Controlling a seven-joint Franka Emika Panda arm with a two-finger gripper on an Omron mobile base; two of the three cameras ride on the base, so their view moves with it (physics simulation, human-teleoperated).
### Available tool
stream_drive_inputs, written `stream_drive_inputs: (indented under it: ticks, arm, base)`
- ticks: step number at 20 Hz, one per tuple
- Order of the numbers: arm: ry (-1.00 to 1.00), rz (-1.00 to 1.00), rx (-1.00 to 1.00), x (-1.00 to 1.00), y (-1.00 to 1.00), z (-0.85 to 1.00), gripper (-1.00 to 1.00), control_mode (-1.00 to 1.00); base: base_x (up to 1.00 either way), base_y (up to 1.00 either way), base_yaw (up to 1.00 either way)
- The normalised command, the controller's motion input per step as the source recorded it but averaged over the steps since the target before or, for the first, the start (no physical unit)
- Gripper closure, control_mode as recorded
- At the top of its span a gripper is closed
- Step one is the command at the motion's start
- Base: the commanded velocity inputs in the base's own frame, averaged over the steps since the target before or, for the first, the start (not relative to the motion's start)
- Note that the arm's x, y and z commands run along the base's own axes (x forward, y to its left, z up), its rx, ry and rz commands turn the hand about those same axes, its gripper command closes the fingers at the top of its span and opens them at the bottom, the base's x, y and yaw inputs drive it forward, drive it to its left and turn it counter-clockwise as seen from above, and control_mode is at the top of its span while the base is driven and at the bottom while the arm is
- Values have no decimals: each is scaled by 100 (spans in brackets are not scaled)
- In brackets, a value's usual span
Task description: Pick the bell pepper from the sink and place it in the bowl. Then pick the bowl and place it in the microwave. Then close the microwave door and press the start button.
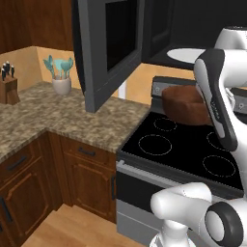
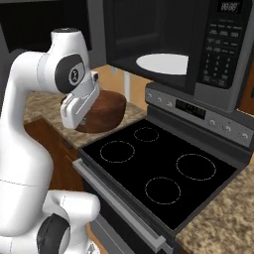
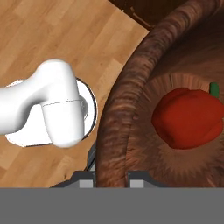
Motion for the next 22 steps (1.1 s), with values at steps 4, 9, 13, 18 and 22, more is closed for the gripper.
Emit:
stream_drive_inputs:
  ticks: [4, 9, 13, 18, 22]
  arm:
    - [0, 0, 0, 0, 0, 0, 100, 100]
    - [-8, -2, 0, -2, 0, 25, 100, -100]
    - [-23, -2, 0, -1, 0, 59, 100, -100]
    - [-27, -5, 0, 3, -18, 47, 100, -100]
    - [-30, -13, -2, 13, -21, 43, 100, -100]
  base:
    - [19, 0, -12]
    - [0, 0, 0]
    - [0, 0, 0]
    - [0, 0, 0]
    - [0, 0, 0]
